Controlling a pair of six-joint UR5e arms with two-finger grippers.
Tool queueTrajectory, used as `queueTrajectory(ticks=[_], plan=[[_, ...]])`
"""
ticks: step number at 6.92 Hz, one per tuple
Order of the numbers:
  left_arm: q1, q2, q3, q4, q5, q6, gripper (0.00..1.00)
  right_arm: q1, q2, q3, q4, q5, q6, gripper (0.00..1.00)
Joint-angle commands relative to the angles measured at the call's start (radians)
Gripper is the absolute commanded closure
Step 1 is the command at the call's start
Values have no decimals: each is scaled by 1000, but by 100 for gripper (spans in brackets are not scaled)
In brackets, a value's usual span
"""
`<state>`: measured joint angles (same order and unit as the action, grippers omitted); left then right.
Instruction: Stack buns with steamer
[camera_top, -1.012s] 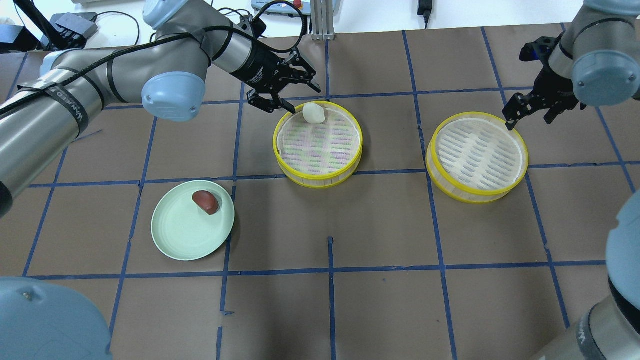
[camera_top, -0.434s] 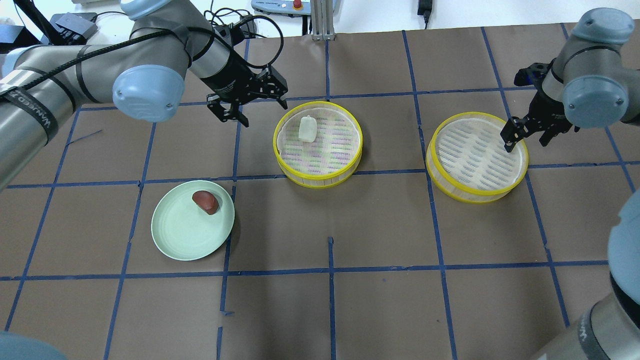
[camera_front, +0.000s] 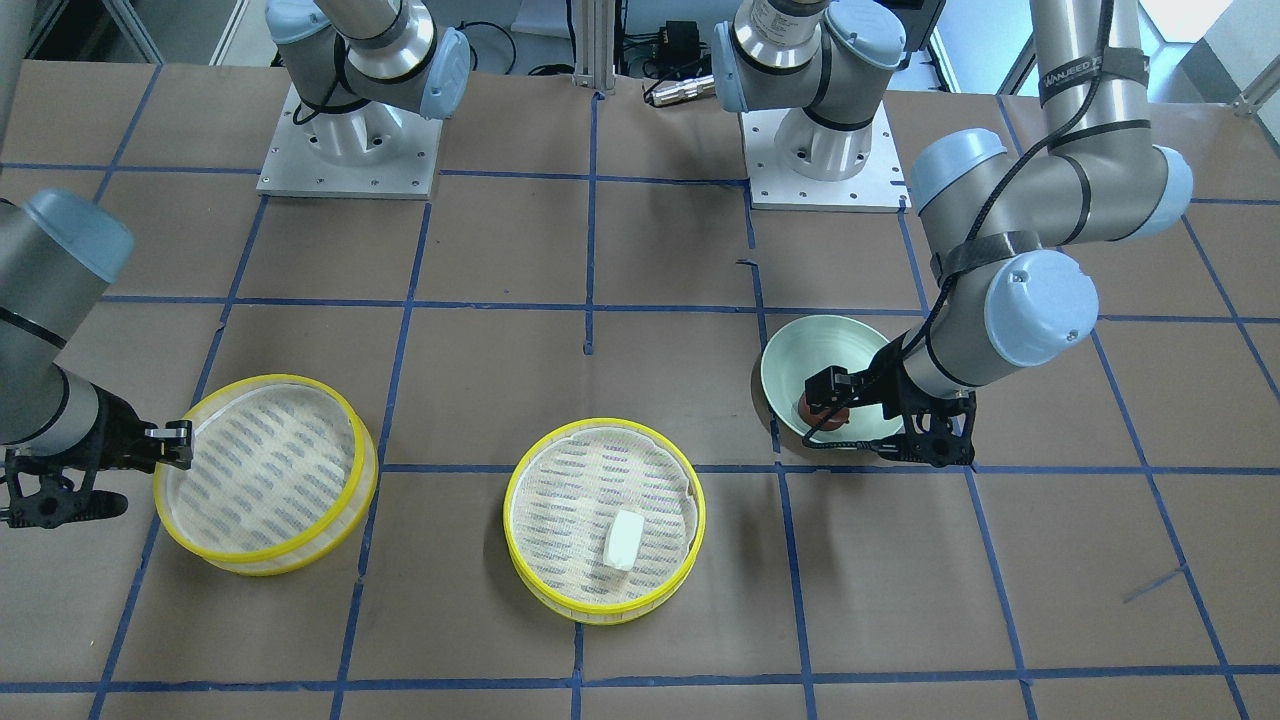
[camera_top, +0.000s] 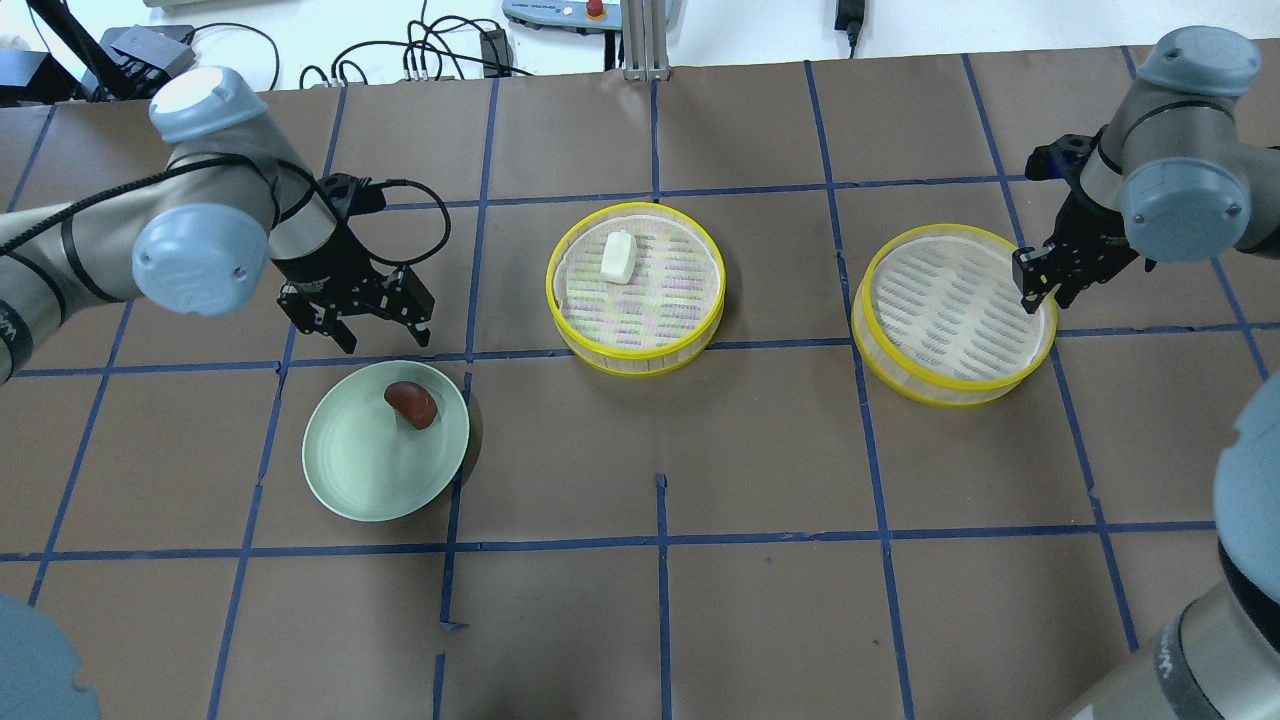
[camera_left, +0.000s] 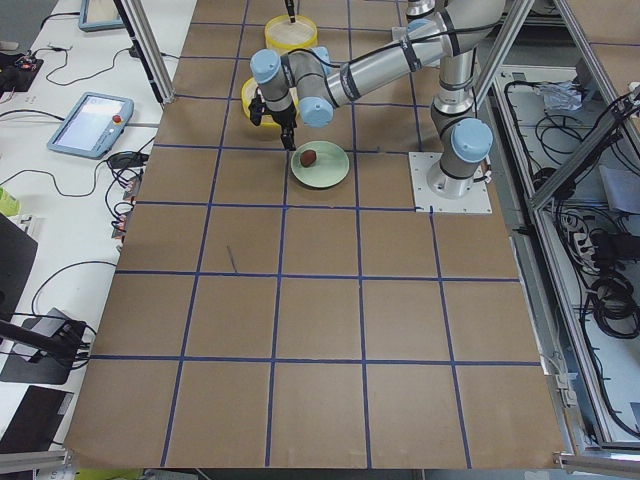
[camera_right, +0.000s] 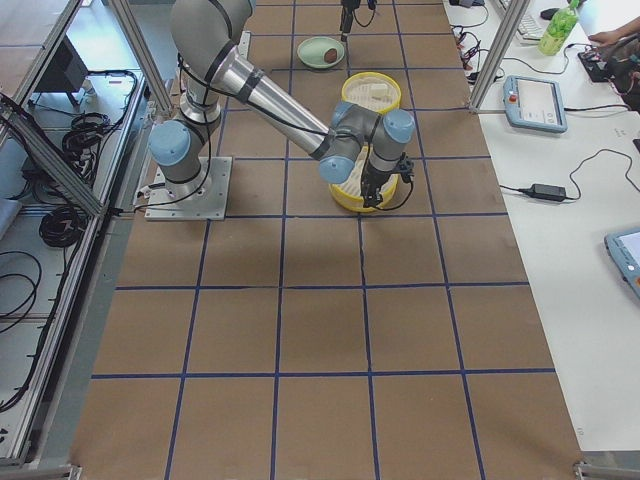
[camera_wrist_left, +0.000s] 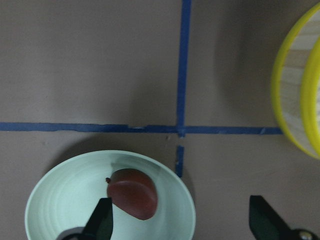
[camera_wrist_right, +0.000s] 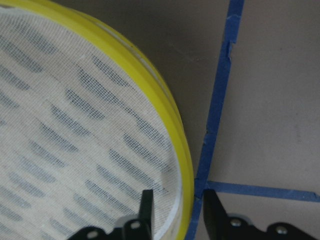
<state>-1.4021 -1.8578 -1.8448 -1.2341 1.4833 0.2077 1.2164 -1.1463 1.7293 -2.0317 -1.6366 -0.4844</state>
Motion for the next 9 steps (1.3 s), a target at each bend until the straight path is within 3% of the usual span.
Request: queueTrajectory(ticks=[1,3,4,5,6,8,9], plan=[[14,-18,-96,56,11,32,8,0,-10,-16,-2,3,6,93],[14,-58,-90,56,8,44,30,12,-38,-45,17,17,9,95],[14,-60,-87,56,3,42,63,21,-49,-80,65,24,19,95],[17,-55,-82,56,-4,41,84,66,-59,-127,109,47,68,94],[21,-47,-76,59,-6,42,92,119,-62,-173,158,46,151,94],[23,-2,-18,15,-2,32,95,243,-78,-217,189,38,359,94],[17,24,43,-67,-5,30,95,302,-78,-223,197,35,471,94]])
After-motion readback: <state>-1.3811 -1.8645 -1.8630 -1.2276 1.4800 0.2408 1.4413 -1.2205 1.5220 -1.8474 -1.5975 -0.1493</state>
